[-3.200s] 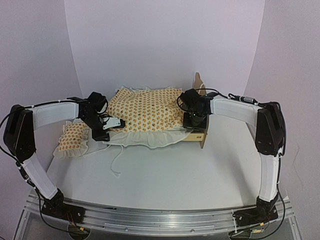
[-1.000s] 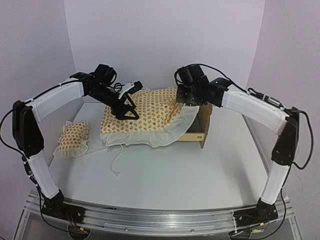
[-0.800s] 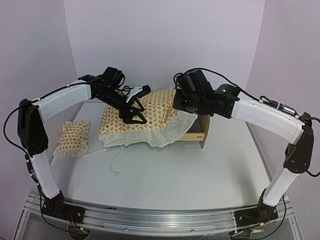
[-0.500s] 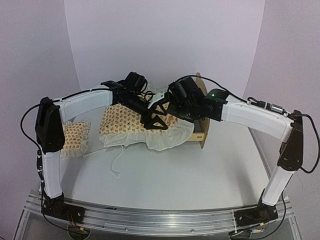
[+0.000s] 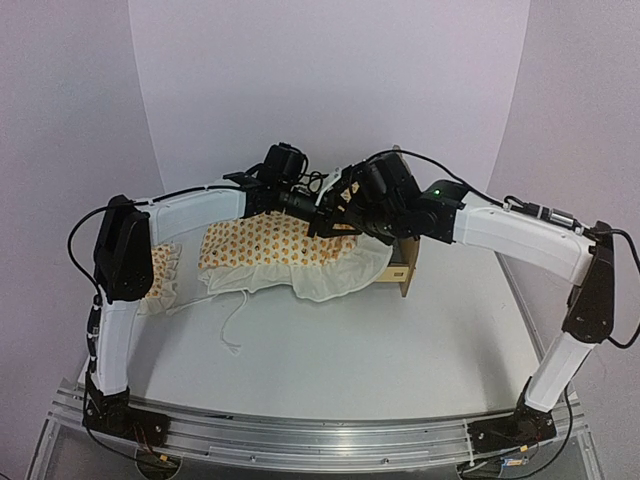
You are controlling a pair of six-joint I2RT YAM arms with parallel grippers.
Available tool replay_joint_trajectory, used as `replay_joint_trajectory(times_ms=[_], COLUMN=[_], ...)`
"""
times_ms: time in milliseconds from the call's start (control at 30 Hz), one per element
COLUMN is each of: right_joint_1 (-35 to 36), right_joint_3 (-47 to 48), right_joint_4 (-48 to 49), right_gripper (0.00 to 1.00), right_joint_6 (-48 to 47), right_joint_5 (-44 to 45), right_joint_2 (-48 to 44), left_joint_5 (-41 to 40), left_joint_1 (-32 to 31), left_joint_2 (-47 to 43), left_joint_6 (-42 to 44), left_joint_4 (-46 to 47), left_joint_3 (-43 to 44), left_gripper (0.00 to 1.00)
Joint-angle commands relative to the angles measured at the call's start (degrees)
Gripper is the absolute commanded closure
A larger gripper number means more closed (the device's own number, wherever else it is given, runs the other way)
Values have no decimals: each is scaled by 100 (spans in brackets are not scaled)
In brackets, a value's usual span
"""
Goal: Set up the pet bed
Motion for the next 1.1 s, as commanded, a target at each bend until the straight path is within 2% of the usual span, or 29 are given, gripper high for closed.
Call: replay_joint_trajectory(times_ms=[0, 33, 67, 267, 333, 533, 567, 633, 700, 867, 1067], right_joint_1=[-83, -108, -133, -327, -403, -442, -444, -441, -444, -454, -454], right_joint_3=[-142, -159, -178, -330, -470, -423, -362, -239, -188, -210, -242], right_joint_4=[316, 323, 327, 331, 332, 338, 347, 358, 369, 488, 614], right_gripper=[100, 100, 100, 97, 100, 100, 100, 100, 100, 100, 100], right_joint_6=[228, 237, 246, 39, 86, 212, 226, 204, 203, 247, 354], right_joint_5=[-149, -214, -277, -682, -760, -673, -674, -677, -665, -591, -741], right_joint_2=[-327, -327, -334, -546, -677, -561, -493, -396, -356, -396, -305], left_joint_5=[477, 453, 408, 103, 168, 390, 338, 170, 16, 76, 99], left_joint_1=[-60, -58, -56, -54, -56, -91, -109, -134, -139, -143, -183], left_joint_2=[48, 47, 43, 24, 30, 30, 30, 41, 77, 168, 262], left_joint_6=[-348, -366, -386, -425, -341, 471, 666, 767, 794, 1073, 570], left_joint_4=[445, 457, 454, 374, 257, -49, -39, 251, 494, 528, 1079], left_joint_3=[201, 206, 220, 308, 360, 476, 496, 460, 391, 237, 280], left_gripper=[87, 97, 100, 100, 100, 100, 97, 82, 74, 66, 71])
